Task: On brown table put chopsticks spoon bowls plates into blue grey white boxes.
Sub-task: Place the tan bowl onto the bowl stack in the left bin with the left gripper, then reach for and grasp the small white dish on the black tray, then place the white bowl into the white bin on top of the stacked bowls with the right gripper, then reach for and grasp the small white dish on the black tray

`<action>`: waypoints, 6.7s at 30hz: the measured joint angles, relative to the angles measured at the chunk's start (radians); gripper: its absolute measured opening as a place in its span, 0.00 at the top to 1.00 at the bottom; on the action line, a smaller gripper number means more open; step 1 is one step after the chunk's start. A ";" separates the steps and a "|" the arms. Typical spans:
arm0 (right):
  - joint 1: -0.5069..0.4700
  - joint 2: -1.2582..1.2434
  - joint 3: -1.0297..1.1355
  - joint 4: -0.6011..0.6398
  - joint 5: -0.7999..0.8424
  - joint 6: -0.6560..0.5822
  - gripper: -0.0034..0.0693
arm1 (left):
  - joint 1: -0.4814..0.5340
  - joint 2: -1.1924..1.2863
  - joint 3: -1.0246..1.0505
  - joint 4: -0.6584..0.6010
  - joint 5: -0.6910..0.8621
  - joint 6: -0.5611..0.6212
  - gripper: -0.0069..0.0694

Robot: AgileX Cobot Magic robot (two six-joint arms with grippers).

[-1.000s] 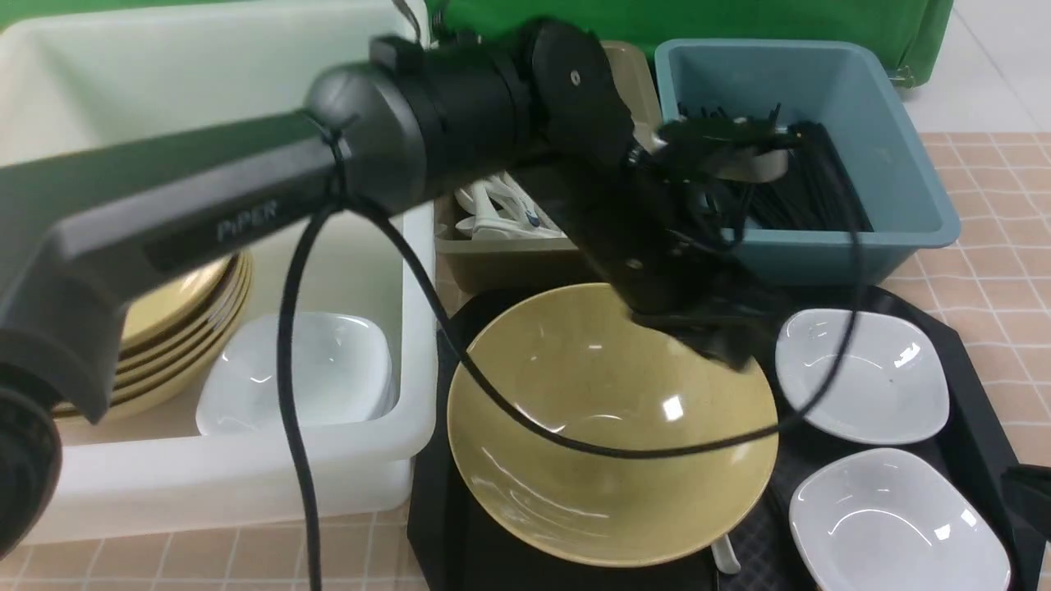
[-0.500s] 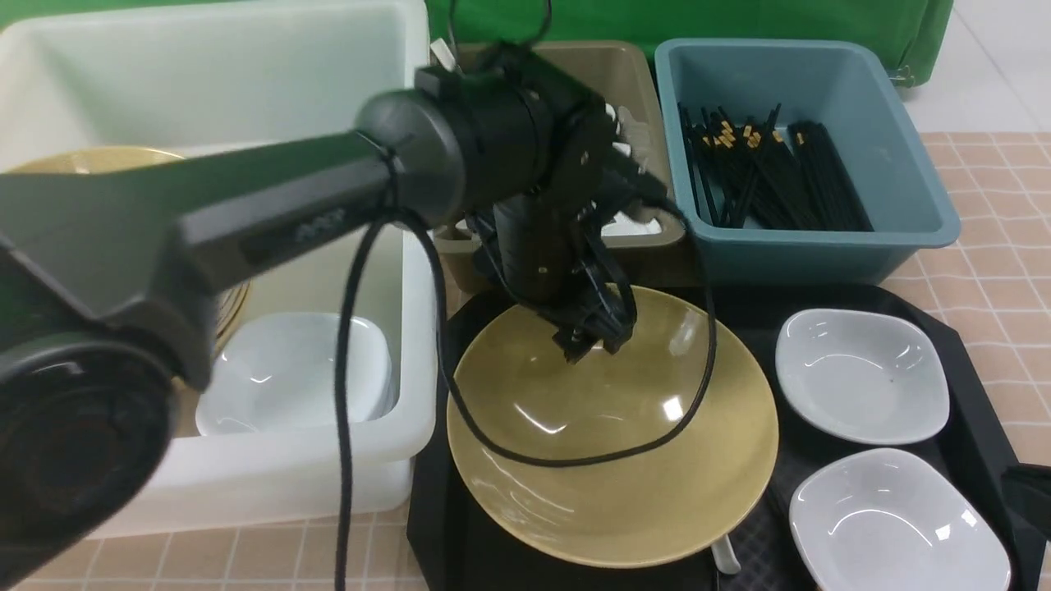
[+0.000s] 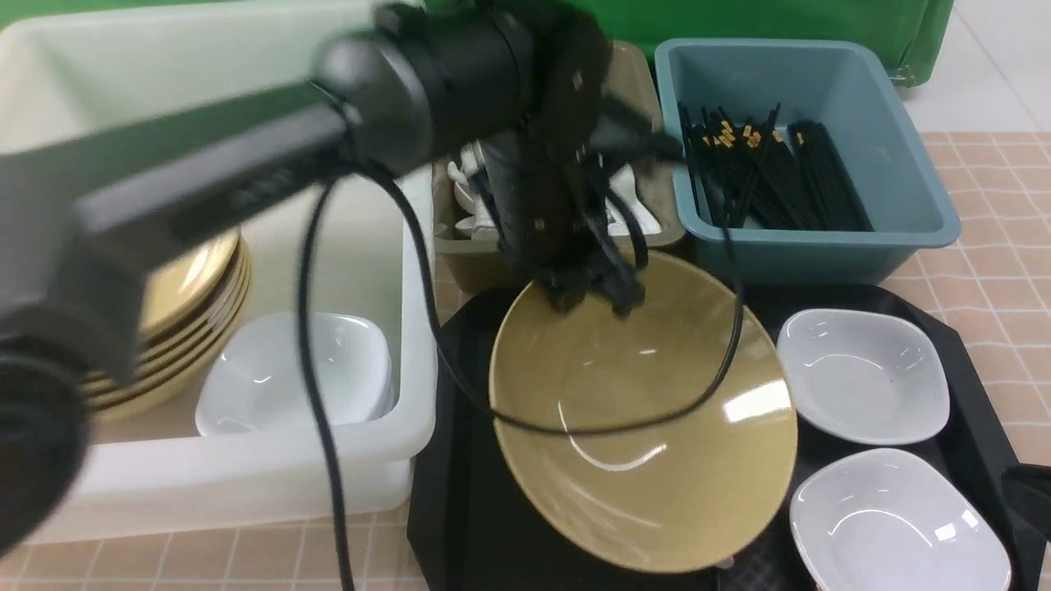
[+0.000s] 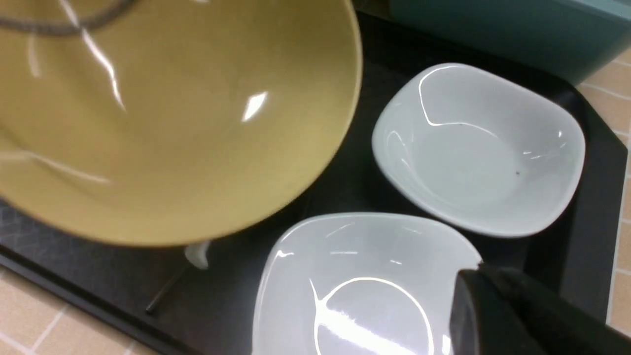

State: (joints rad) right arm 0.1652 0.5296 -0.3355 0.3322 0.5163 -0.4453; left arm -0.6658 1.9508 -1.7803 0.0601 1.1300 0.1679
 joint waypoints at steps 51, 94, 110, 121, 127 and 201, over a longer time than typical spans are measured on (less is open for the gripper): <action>0.008 0.205 -0.063 0.038 0.044 0.086 0.32 | 1.156 -0.768 0.499 -0.566 -0.216 0.169 0.32; 0.008 0.832 -0.431 -0.332 0.222 0.161 0.51 | 0.547 -1.888 1.392 0.149 -0.405 -0.168 0.90; 0.008 0.958 -0.478 -0.313 0.326 0.240 0.70 | 0.547 -1.907 1.401 0.152 -0.425 -0.183 0.90; 0.097 0.717 -0.699 0.354 0.160 -0.084 0.85 | 0.547 -1.907 1.403 0.152 -0.434 -0.183 0.90; 0.394 0.913 -0.790 1.155 -0.070 -0.754 0.85 | 0.547 -1.907 1.410 0.152 -0.450 -0.184 0.90; -0.182 1.222 -0.584 0.308 0.084 -0.288 0.41 | 0.547 -1.908 1.438 0.187 -0.484 -0.184 0.90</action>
State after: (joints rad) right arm -0.0171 1.7520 -0.9193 0.6406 0.5999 -0.7336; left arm -0.1190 0.0428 -0.3418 0.2467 0.6457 -0.0161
